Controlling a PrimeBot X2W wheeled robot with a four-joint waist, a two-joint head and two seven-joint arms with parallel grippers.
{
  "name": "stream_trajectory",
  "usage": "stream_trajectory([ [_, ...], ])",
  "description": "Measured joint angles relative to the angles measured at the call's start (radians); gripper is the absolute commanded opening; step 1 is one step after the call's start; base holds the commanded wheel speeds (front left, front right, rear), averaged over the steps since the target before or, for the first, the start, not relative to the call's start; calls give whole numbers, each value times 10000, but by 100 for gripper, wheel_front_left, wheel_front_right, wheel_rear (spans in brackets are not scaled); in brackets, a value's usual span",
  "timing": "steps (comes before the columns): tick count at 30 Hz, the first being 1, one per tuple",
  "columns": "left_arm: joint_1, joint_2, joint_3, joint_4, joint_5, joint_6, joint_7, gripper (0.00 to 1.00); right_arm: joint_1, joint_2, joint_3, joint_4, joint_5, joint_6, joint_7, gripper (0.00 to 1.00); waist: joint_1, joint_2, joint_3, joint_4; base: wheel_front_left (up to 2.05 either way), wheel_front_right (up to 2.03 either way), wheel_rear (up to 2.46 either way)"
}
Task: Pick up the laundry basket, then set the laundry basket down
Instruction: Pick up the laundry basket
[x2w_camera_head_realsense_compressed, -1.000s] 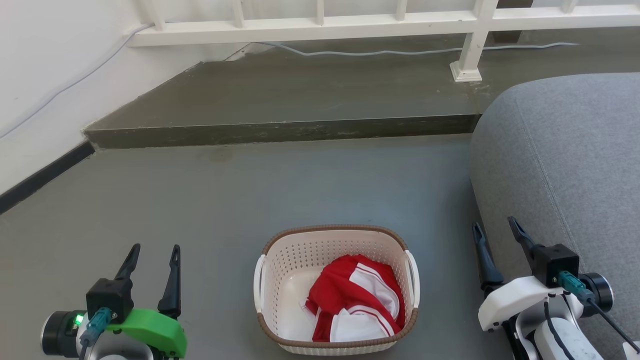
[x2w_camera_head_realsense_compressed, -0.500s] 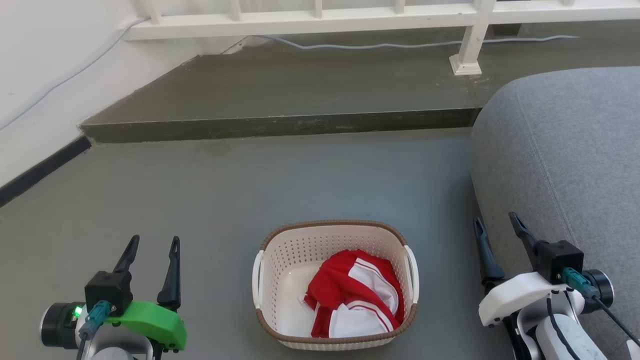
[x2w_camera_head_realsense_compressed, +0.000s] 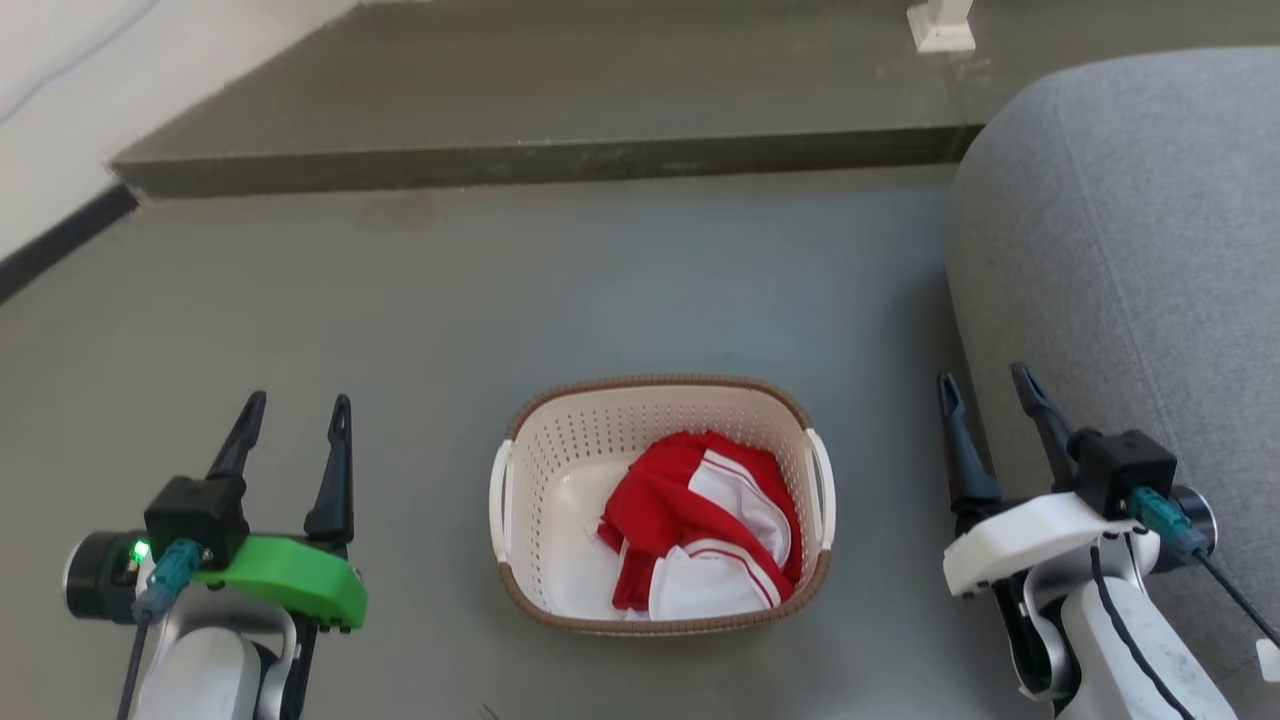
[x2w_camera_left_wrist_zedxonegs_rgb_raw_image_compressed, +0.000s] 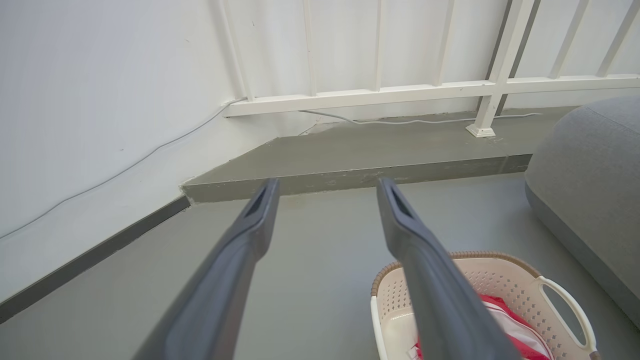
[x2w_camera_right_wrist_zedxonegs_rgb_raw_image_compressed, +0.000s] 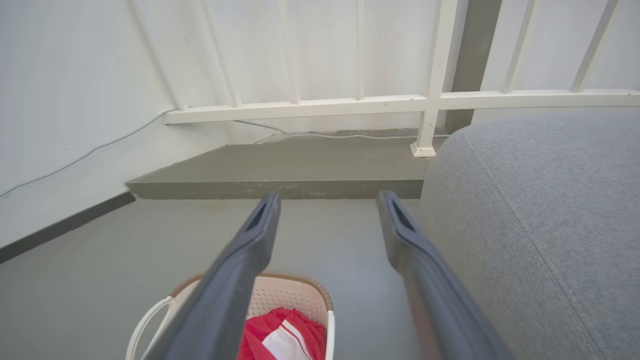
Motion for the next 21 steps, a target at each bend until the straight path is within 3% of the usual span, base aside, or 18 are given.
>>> stream_trajectory([
  [21, -2402, -213, -380, 803, -4, -702, -2, 100, -2012, 198, -326, 541, 293, 44, -13, 100, 1, 0, 2886, 53, 0, 0, 0],
])
